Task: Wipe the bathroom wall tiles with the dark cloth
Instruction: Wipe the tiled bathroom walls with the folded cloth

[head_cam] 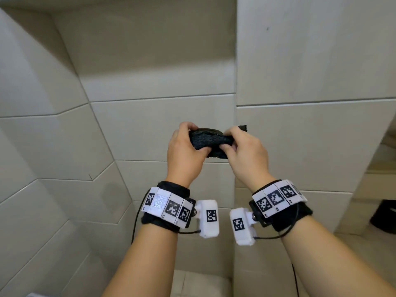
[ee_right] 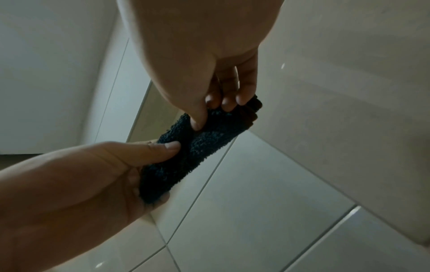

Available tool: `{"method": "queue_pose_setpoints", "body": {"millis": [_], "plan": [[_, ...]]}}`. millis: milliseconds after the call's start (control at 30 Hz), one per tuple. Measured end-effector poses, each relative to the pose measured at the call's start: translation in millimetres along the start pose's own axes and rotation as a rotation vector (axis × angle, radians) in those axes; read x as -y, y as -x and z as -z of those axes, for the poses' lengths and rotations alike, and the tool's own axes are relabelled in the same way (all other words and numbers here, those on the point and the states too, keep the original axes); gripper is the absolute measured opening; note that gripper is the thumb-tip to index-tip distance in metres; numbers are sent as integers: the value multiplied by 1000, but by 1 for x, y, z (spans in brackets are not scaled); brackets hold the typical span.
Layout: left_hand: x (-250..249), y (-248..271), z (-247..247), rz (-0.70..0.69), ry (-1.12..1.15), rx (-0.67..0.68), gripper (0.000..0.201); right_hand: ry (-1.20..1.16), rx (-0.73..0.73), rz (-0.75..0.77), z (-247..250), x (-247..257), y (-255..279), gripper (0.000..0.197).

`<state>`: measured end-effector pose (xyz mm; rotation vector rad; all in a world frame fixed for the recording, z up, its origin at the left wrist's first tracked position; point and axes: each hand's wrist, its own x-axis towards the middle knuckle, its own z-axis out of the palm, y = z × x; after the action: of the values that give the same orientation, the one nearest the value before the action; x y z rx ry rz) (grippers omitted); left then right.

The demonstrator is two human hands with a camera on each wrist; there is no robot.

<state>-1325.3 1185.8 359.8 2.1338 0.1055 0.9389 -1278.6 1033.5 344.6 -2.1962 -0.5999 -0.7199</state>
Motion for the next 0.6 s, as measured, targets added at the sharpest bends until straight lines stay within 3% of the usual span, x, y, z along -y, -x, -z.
{"method": "queue_pose_setpoints", "body": {"millis": [267, 433, 600], "plan": [[-45, 18, -10, -5, 147, 159, 44, 88, -72, -47, 51, -13, 27, 21], [-92, 4, -5, -87, 164, 119, 44, 161, -220, 51, 91, -11, 7, 24], [-151, -35, 2, -197, 175, 41, 44, 86, -223, 134, 143, -1, -48, 25]]}}
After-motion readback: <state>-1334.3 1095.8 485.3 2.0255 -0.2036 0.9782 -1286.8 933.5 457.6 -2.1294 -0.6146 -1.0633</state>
